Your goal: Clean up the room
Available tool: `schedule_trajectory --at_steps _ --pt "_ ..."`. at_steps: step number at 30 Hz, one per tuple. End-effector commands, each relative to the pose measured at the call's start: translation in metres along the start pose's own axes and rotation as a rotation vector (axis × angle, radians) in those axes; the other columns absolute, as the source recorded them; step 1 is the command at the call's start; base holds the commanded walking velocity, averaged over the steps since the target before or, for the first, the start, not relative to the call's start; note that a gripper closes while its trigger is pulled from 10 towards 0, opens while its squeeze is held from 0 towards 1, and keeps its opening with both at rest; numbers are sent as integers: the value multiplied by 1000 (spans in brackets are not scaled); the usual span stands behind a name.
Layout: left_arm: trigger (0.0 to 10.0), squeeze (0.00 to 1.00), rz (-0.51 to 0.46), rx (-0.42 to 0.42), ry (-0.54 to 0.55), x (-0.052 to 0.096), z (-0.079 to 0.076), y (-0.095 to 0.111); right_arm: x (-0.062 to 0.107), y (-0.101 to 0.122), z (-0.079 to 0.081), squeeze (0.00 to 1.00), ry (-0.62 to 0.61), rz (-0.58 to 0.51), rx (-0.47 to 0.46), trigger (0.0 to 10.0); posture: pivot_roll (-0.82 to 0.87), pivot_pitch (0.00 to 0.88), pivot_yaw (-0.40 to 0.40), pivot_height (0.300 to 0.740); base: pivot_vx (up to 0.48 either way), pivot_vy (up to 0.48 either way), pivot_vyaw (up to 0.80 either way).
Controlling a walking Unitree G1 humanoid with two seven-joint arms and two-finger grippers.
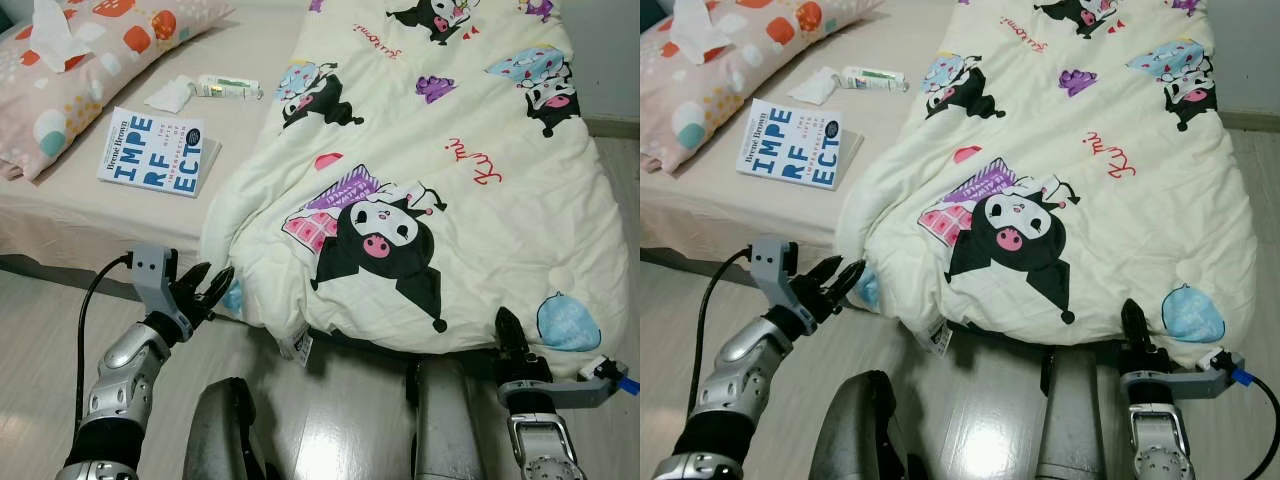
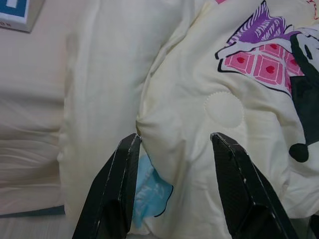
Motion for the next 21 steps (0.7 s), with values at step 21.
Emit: schedule_trajectory --at_steps 21 --pt "10000 0 33 28 1 2 -11 -13 63 25 -62 0 -346 -78 152 0 -103 368 114 497 0 0 0"
Point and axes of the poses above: a point about 5 cm out from each wrist's last joint towards the gripper, its own x axis pointing back from the gripper into the wrist, its own y axis along the axis of the wrist's last joint, z = x × y, the point moved 3 cm from there along -x, pointing out of the wrist towards the gripper, and after that the axes turned 6 degrees about -x, right-handed, at the moved point
